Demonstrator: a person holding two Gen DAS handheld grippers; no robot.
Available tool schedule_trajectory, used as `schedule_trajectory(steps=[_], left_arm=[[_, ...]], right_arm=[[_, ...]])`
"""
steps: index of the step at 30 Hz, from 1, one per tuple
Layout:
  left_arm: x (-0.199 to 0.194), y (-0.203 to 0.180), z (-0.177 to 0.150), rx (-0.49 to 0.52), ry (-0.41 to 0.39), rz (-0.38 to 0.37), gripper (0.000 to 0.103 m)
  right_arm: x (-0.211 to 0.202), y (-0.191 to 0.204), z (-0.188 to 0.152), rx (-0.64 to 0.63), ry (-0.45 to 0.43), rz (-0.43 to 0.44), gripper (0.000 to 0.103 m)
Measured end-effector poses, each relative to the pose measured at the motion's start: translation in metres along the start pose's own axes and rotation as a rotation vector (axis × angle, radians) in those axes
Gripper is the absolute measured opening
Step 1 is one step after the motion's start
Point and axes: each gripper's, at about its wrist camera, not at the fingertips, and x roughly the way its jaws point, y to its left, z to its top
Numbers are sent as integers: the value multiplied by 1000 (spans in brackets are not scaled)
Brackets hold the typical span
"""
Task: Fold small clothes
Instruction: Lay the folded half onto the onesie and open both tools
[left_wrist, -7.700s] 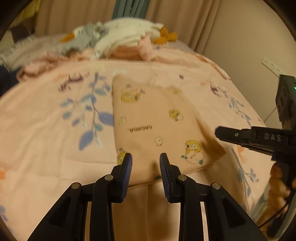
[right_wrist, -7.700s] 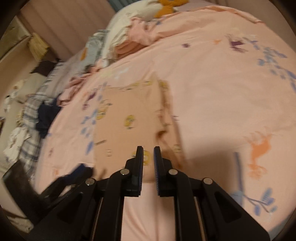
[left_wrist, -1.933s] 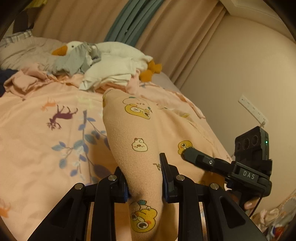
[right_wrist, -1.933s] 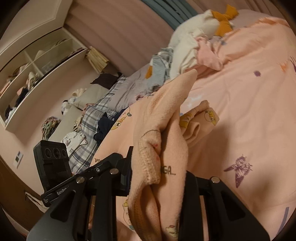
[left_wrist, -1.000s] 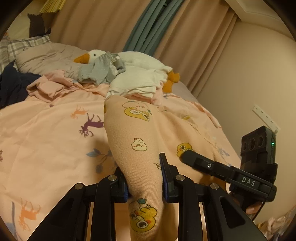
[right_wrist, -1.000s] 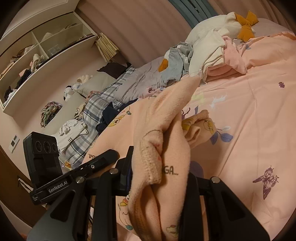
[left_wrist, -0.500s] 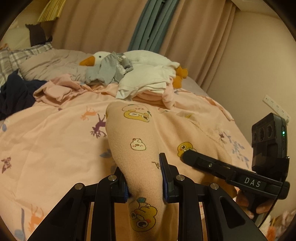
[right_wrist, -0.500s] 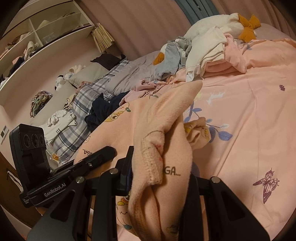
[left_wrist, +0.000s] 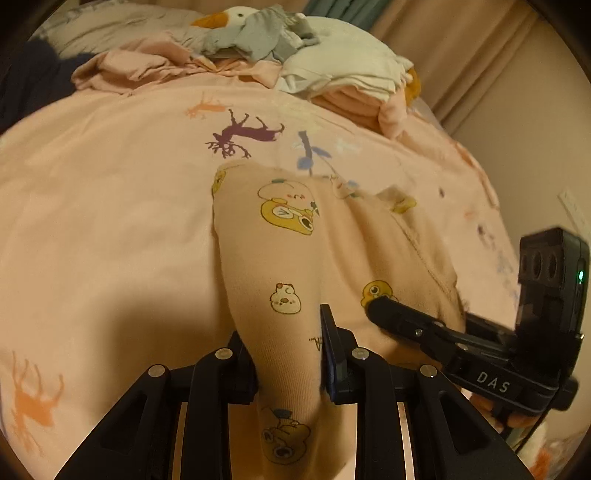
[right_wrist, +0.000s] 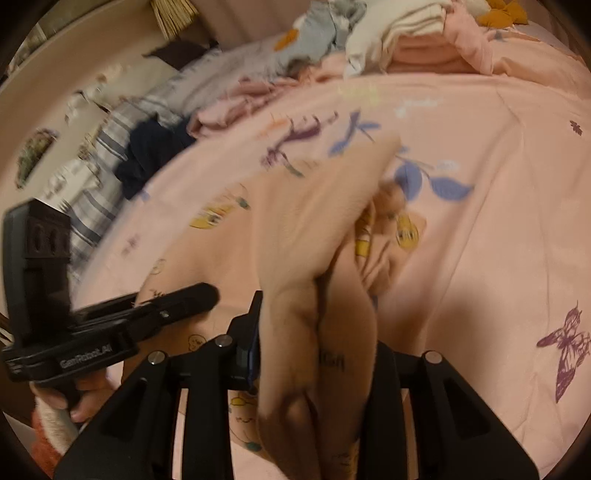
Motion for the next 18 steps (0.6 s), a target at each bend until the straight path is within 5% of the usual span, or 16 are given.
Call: schedule_trajectory(steps=[7,18], left_arm=[[-4,12,-2,-44,28,47,50],[-44,21,1,-63,-144,219,49]], right_arm=[[-6,-22,-7,139,37,58,40],[-42,-28,-7,157,-31,-18,36]])
